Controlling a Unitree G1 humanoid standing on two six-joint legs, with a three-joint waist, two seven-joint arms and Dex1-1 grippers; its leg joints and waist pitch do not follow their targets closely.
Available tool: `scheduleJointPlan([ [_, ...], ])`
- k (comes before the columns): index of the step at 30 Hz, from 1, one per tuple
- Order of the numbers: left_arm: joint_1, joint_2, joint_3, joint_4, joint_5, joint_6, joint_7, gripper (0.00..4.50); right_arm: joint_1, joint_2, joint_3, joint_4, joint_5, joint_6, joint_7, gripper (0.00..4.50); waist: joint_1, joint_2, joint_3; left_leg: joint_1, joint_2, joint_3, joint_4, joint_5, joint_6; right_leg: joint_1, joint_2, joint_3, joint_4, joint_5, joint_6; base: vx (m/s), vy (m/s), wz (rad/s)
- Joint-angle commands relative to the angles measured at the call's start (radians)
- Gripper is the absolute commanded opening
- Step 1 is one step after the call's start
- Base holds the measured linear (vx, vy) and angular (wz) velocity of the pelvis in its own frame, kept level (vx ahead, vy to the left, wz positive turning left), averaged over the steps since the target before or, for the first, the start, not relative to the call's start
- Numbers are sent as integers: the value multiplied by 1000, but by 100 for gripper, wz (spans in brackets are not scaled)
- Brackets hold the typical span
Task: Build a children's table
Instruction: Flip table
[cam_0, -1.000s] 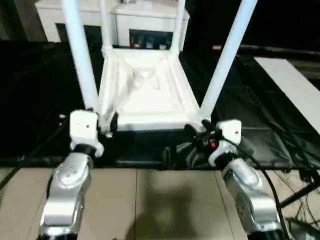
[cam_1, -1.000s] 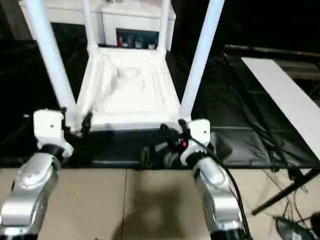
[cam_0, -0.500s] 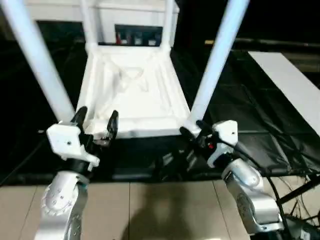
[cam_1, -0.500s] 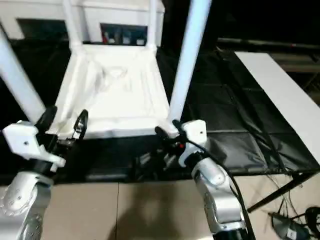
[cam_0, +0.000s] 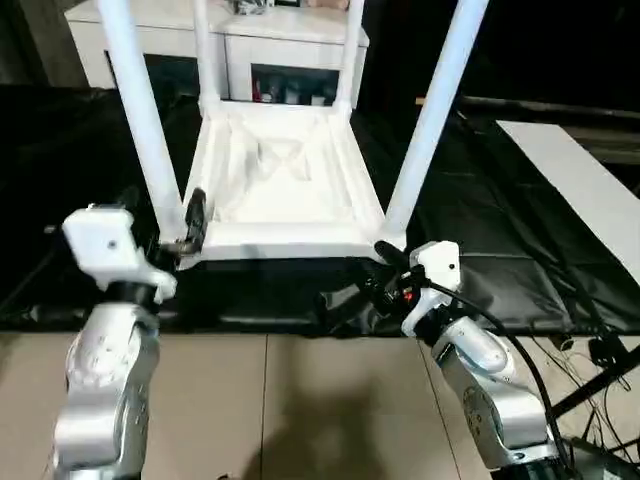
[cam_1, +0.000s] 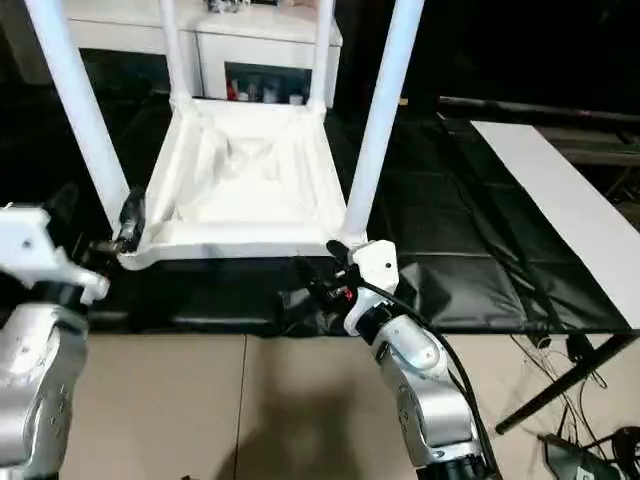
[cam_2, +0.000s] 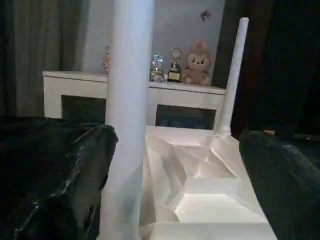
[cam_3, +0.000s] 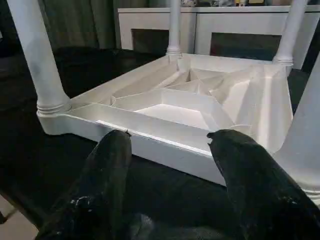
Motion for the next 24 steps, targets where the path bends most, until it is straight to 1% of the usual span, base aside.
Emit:
scheduleJointPlan([
  [1,-57,16,12,42,38,55,45,445,-21,-4,-11,-15,5,12,-1,287,-2,22,-40,6,26,-5,-104,-324,-47,0,-46,20,-98,-272,-118,0,0,0],
  [2,-80,20,20,59,45,72,66,445,-22,-5,-10,-16,8,15,0,287,-4,21,-43,0,25,-5,-102,-285,-40,3,-45,20,-93,-219,-124,0,0,0],
  [3,-97,25,25,74,53,86,81,445,-22,-6,-9,-16,11,18,1,287,-4,22,-44,-4,25,-5,-102,-266,-38,6,-45,19,-91,-201,-125,0,0,0],
  [5,-118,32,27,93,53,100,86,445,-23,-8,-8,-17,13,21,4,287,-1,22,-51,-9,22,-1,-97,-213,-28,6,-44,18,-86,-109,-142,0,0,0],
  [6,-135,38,27,106,56,111,89,445,-23,-8,-7,-19,14,23,6,287,0,23,-54,-12,22,0,-95,-177,-24,8,-43,18,-81,-55,-150,0,0,0],
  [7,-146,42,27,115,59,119,94,445,-23,-9,-7,-20,14,25,8,287,0,24,-55,-14,22,0,-94,-154,-23,10,-42,17,-77,-17,-155,0,0,0],
  [8,-169,45,32,134,69,136,111,445,-23,-9,-5,-21,15,28,12,287,0,26,-57,-15,21,1,-91,-120,-21,10,-39,15,-72,50,-163,0,0,0],
  [9,-169,45,32,134,69,136,111,445,-23,-9,-5,-21,15,28,12,287,0,25,-59,-15,20,1,-89,-106,-18,11,-38,14,-70,78,-166,0,0,0],
  [10,-187,48,36,149,75,142,124,445,-23,-10,-3,-22,14,29,14,287,1,27,-61,-16,20,2,-87,-76,-13,14,-39,13,-66,128,-173,0,0,0],
  [11,-202,49,40,161,79,148,131,445,-23,-10,-2,-24,14,30,15,287,1,27,-59,-14,19,4,-86,-80,-11,12,-37,12,-67,137,-177,0,0,0],
  [13,-239,46,45,193,69,160,131,445,-25,-10,2,-24,13,30,17,287,3,30,-60,-12,22,4,-88,-90,-11,12,-39,11,-67,132,-185,0,0,0],
  [14,-263,44,48,213,61,165,130,445,-26,-10,2,-24,12,30,17,287,3,29,-58,-12,21,5,-88,-97,-12,12,-39,11,-69,124,-186,0,0,0],
  [15,-273,43,49,221,59,167,132,445,-26,-10,3,-23,12,30,17,287,5,30,-59,-10,22,5,-88,-101,-12,11,-40,11,-69,119,-188,0,0,0],
  [16,-308,41,60,245,50,176,144,445,-28,-10,4,-22,12,29,16,287,5,29,-58,-14,23,4,-90,-100,-13,14,-41,11,-69,122,-190,0,0,0],
  [17,-326,37,71,257,39,182,152,445,-28,-10,4,-21,11,28,16,287,7,30,-58,-11,22,6,-89,-103,-14,11,-40,11,-70,116,-190,0,0,0],
  [19,-341,37,79,267,34,188,160,445,-28,-9,4,-21,11,27,15,287,12,32,-57,-12,24,4,-90,-113,-20,14,-43,11,-70,104,-191,0,0,0],
  [20,-341,37,79,267,34,188,160,445,-28,-9,4,-21,11,27,15,287,12,30,-58,-13,24,5,-90,-108,-20,14,-43,11,-69,111,-192,0,0,0],
  [21,-368,45,87,297,35,194,165,445,-27,-7,4,-20,9,27,14,287,14,38,-57,-12,24,4,-90,-108,-21,13,-44,11,-68,112,-193,0,0,0],
  [22,-368,45,87,297,35,194,165,445,-27,-7,4,-20,9,27,14,287,14,34,-56,-11,22,6,-90,-120,-22,12,-42,11,-71,94,-188,0,0,0],
  [23,-376,50,88,307,38,195,164,445,-27,-6,5,-21,8,27,13,287,15,34,-55,-12,23,5,-92,-128,-23,13,-44,12,-73,78,-189,0,0,0],
  [24,-388,57,83,321,38,197,149,429,-27,-5,6,-19,11,21,19,287,16,37,-56,-12,23,5,-92,-127,-25,13,-44,12,-73,77,-188,0,0,0],
])
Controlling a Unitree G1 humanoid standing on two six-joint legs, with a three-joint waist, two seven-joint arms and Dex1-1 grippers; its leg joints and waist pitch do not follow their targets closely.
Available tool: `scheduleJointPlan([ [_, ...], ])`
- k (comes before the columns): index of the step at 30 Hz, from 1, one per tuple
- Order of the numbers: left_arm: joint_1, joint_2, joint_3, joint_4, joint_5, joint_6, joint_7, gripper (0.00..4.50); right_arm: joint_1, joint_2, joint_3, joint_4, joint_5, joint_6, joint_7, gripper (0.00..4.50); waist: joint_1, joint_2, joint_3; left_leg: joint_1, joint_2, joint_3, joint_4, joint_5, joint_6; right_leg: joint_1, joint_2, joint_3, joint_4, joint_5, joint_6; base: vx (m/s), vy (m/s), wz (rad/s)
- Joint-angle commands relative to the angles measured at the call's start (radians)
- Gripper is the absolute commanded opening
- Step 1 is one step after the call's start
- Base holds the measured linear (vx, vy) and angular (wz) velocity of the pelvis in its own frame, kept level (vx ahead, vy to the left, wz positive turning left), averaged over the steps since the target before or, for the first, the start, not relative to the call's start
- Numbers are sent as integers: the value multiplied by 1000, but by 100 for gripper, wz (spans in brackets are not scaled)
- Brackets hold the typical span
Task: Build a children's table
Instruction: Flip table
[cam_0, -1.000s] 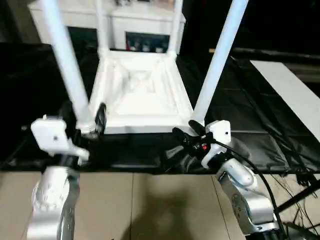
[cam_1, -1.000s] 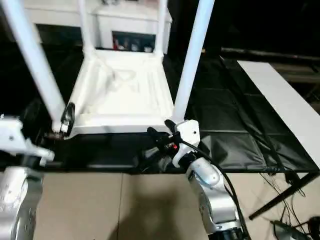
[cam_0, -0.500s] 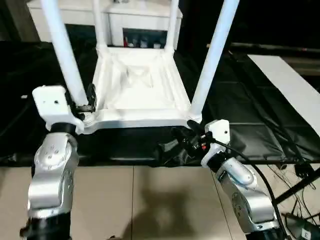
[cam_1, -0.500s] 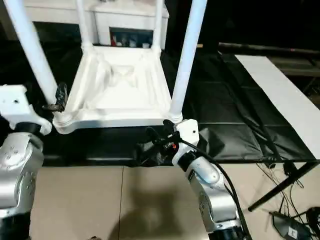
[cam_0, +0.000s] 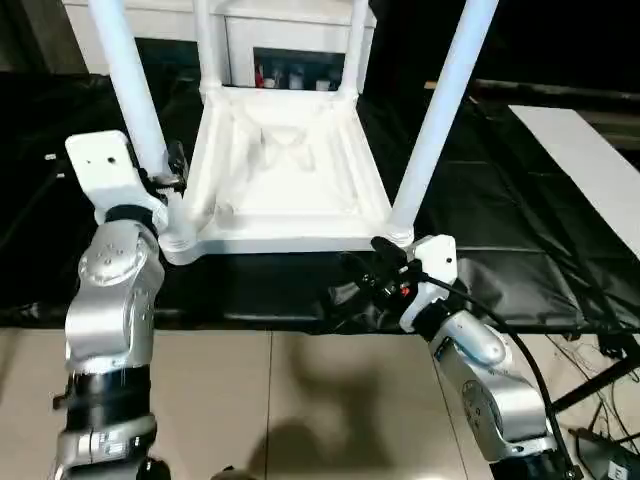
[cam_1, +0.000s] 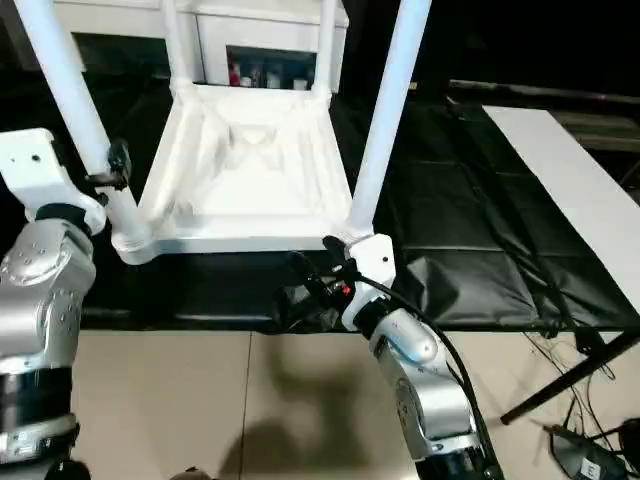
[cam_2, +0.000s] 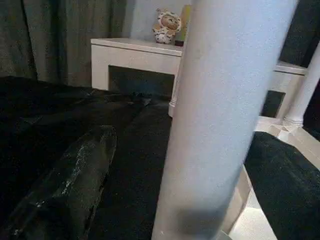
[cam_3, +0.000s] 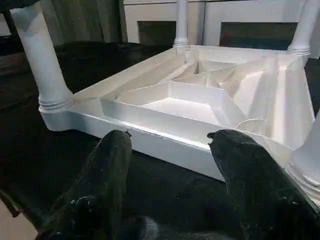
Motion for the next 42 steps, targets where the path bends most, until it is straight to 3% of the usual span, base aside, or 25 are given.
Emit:
scheduleJointPlan([
  [1,-27,12,-11,26,-4,12,-15,429,-2,-2,2,-17,11,-4,17,287,2,26,-60,17,22,3,-86,-150,-29,38,-46,17,-66,66,-182,0,0,0],
  [5,-42,20,-17,44,-5,11,-32,399,1,-3,8,-29,36,-4,52,287,2,30,-60,16,24,1,-87,-152,-27,39,-48,16,-64,78,-191,0,0,0],
  [7,-71,33,-23,83,-2,11,-48,371,7,-25,44,-74,88,6,154,287,3,32,-61,16,24,1,-86,-144,-23,40,-47,15,-63,98,-194,0,0,0],
  [8,-85,41,-26,101,1,19,-53,371,5,-32,56,-94,115,20,194,287,5,40,-60,17,23,0,-86,-155,-16,41,-46,14,-64,100,-192,0,0,0],
  [9,-93,46,-28,112,4,25,-55,361,2,-35,62,-105,130,29,215,287,4,36,-60,17,23,0,-86,-155,-13,41,-46,14,-65,103,-189,0,0,0],
  [12,-95,52,-32,115,3,47,-61,325,-5,-39,66,-99,117,21,216,287,5,38,-61,14,25,-1,-85,-126,-16,42,-50,13,-60,131,-208,0,0,0],
  [15,-80,47,-37,99,-4,77,-63,298,-9,-36,60,-76,94,2,203,287,5,37,-60,14,25,0,-86,-137,-26,41,-50,14,-62,104,-217,0,0,0],
  [25,-44,40,-32,72,0,101,-45,210,-3,-45,70,-75,90,-1,210,287,5,36,-57,13,28,0,-91,-167,-26,39,-52,13,-67,56,-215,0,0,0],
  [32,-43,33,-26,66,-6,112,-37,193,-2,-44,79,-66,78,-12,207,287,4,38,-56,12,28,0,-91,-159,-26,39,-51,13,-68,60,-213,0,0,0],
  [37,-51,-26,22,46,-78,141,-18,191,0,-39,75,-55,72,-8,190,287,5,37,-56,11,27,2,-89,-137,-20,41,-52,13,-66,90,-222,0,0,0],
  [40,-67,-93,79,30,-161,159,12,191,-5,-30,60,-28,60,-3,155,287,4,35,-56,9,26,4,-87,-118,-18,42,-51,12,-66,102,-233,0,0,0],
  [42,-76,-170,117,9,-240,172,41,191,-7,-14,42,-9,61,6,123,287,7,33,-58,7,25,8,-83,-82,3,46,-53,13,-65,125,-241,0,0,0],
])
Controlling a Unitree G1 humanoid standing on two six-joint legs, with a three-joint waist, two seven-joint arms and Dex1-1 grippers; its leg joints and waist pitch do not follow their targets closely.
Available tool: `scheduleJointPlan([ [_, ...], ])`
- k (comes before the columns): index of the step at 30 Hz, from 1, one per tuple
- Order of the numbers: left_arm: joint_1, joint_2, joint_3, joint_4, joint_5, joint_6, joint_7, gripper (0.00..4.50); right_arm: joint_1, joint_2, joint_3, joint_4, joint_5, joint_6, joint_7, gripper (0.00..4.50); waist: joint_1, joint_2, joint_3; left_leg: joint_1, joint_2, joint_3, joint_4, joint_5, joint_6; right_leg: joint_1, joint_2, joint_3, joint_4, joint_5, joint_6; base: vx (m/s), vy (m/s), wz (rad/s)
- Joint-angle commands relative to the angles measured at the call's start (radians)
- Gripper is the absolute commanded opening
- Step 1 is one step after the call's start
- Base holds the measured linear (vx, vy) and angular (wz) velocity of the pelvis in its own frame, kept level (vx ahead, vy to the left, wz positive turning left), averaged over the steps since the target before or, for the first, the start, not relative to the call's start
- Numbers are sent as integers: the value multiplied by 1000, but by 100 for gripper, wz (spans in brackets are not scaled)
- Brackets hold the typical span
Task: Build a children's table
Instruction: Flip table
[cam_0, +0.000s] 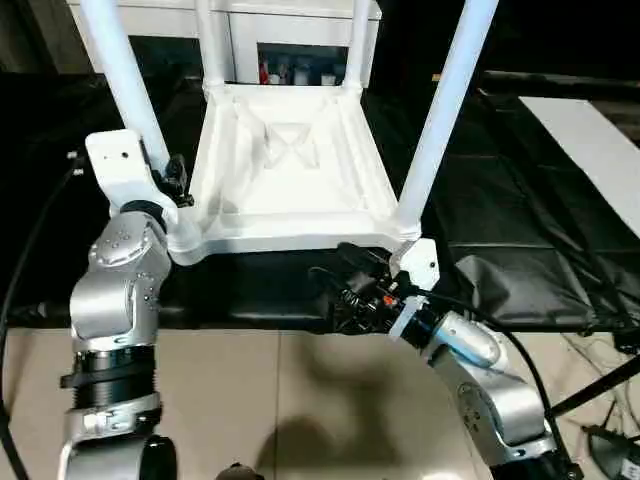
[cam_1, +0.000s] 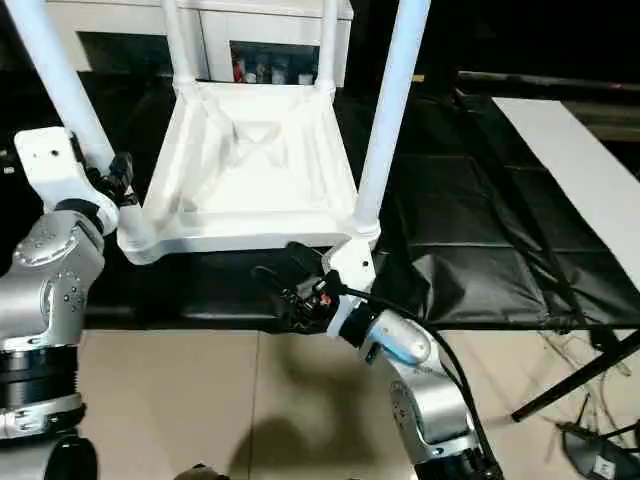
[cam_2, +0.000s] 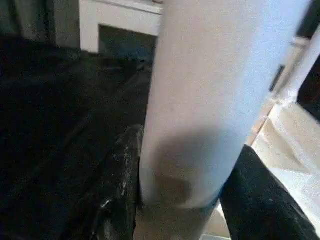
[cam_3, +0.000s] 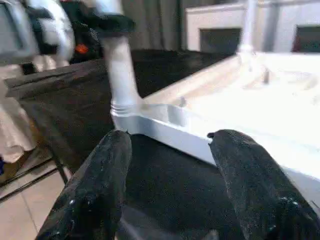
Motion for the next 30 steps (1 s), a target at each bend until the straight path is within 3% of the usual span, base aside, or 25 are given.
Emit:
scheduleJointPlan([
  [1,-26,-94,71,-12,-192,25,30,191,-8,6,-26,10,-1,9,-21,287,3,-6,-66,14,22,7,-80,-80,10,44,-49,20,-60,128,-241,0,0,0],
  [3,-21,-154,90,-23,-236,25,64,192,-14,26,-50,31,-2,34,-72,287,11,-7,-67,13,18,16,-78,-57,40,45,-49,21,-61,126,-242,0,0,0],
  [6,-3,-214,97,-39,-253,31,86,192,-24,55,-88,51,15,55,-128,322,23,-4,-65,17,23,23,-79,-76,53,36,-51,20,-69,72,-242,0,0,0],
  [14,40,-290,98,-54,-250,42,116,190,-95,140,-217,92,151,91,-215,398,17,-6,-62,16,28,25,-91,-139,45,29,-53,13,-77,-30,-180,0,0,0],
  [15,45,-299,97,-55,-254,44,124,190,-120,164,-256,99,193,95,-235,407,18,-9,-64,15,27,25,-89,-124,43,31,-54,14,-77,-23,-164,0,0,0],
  [18,48,-305,98,-52,-264,40,132,190,-154,190,-302,113,240,96,-262,429,18,-8,-66,14,25,26,-87,-88,41,32,-52,12,-73,23,-155,0,0,0],
  [23,50,-315,98,-42,-270,35,137,190,-292,232,-409,276,301,99,-376,450,15,-7,-68,16,23,28,-86,-78,27,31,-51,9,-70,28,-155,0,0,0],
  [27,50,-313,96,-38,-271,37,135,190,-387,233,-452,421,314,85,-393,450,16,-6,-71,16,23,31,-83,-57,20,33,-51,8,-67,62,-156,0,0,0],
  [30,49,-313,94,-36,-270,37,136,190,-459,214,-453,543,300,108,-385,450,17,-5,-71,16,24,34,-83,-62,22,33,-52,7,-67,66,-165,0,0,0],
])
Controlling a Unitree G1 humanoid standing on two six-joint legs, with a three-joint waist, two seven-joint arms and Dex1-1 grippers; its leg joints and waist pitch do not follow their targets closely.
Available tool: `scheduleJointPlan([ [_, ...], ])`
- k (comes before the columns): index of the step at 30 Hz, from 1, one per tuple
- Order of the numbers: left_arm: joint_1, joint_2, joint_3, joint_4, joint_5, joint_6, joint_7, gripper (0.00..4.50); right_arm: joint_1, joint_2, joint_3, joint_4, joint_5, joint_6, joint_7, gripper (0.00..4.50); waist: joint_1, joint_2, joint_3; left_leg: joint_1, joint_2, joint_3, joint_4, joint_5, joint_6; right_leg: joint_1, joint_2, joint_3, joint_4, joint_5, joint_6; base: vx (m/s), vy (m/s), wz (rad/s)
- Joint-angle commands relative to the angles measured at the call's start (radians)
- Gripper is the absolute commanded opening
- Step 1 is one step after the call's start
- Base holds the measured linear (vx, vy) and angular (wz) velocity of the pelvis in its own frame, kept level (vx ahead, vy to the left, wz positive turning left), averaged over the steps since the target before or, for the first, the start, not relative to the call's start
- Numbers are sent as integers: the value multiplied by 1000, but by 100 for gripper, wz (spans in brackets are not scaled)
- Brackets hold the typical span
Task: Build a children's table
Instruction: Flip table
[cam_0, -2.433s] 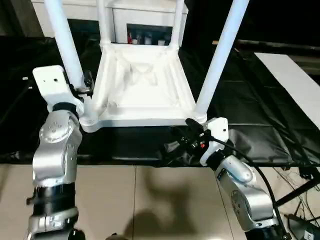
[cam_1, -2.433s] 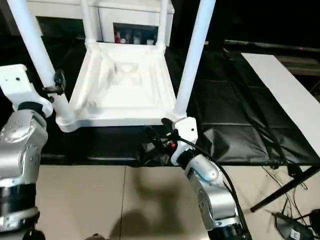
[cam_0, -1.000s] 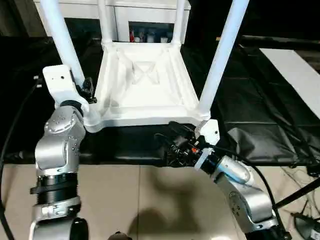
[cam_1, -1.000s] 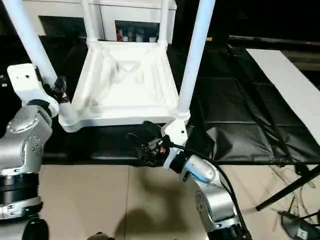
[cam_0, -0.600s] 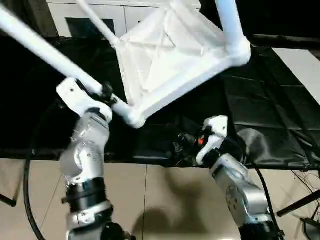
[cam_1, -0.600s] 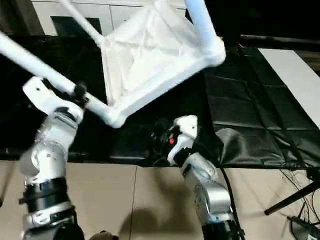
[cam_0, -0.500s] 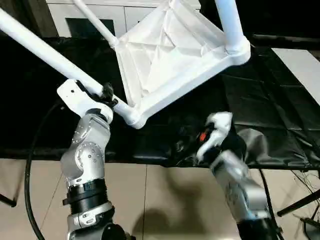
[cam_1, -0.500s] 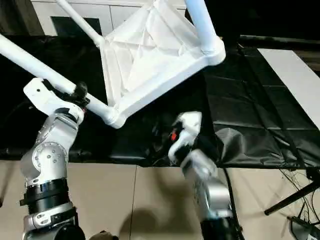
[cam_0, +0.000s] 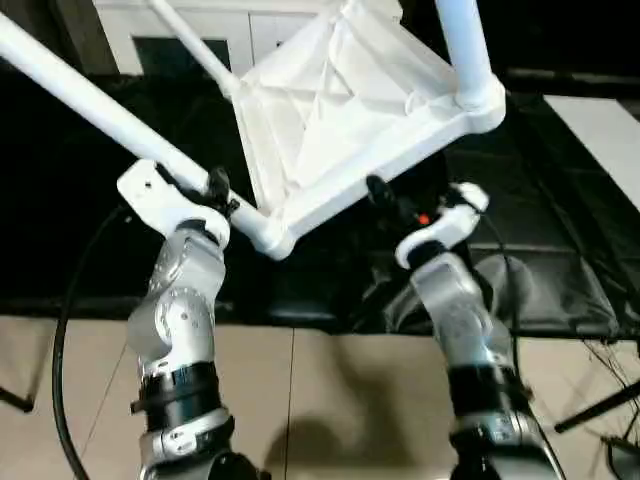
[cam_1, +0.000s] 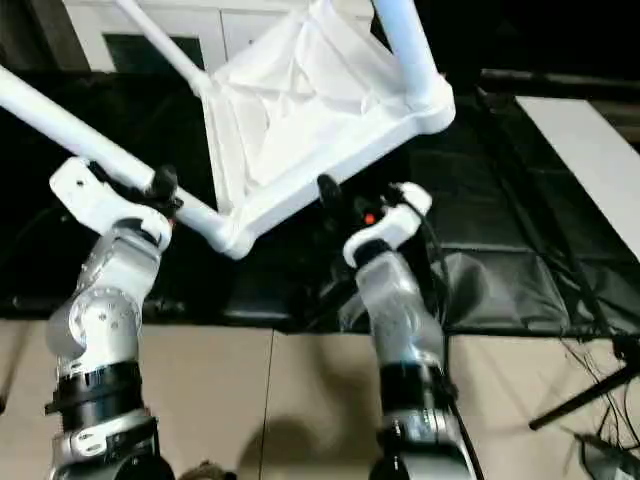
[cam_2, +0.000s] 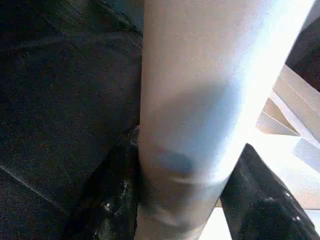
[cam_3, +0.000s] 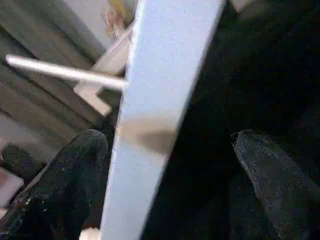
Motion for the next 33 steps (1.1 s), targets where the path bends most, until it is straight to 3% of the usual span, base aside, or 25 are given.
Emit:
scheduleJointPlan([
  [1,25,-32,2,46,-45,26,16,190,-29,-7,-8,51,2,13,3,450,-7,-9,-70,15,19,3,-72,-77,7,36,-35,17,-62,68,-170,0,0,0],
  [4,26,-35,-3,46,-45,27,15,190,-133,-10,-27,223,-4,-25,35,450,-6,-11,-70,16,20,7,-71,-87,16,34,-38,16,-64,52,-182,0,0,0],
  [12,39,-37,-13,32,-45,36,14,190,-266,-18,-89,426,15,-102,45,450,-2,-13,-72,17,25,14,-69,-72,50,33,-40,13,-58,66,-210,0,0,0],
  [14,42,-38,-14,29,-45,36,15,190,-295,-22,-110,473,24,-117,49,414,-1,-13,-72,18,26,14,-69,-70,54,32,-41,13,-59,67,-209,0,0,0],
  [19,47,-37,-18,22,-45,43,15,190,-343,-34,-140,560,32,-140,71,385,-1,-13,-74,16,26,15,-66,-62,72,34,-40,12,-56,89,-226,0,0,0],
  [25,55,-34,-34,13,-49,56,1,190,-403,-57,-169,656,20,-176,78,330,-1,-12,-74,18,27,16,-67,-78,70,33,-41,11,-57,67,-235,0,0,0],
  [33,64,-34,-42,5,-53,66,-6,190,-446,-73,-186,708,17,-200,90,267,0,-15,-73,17,27,17,-66,-80,83,31,-41,10,-57,52,-241,0,0,0],
])
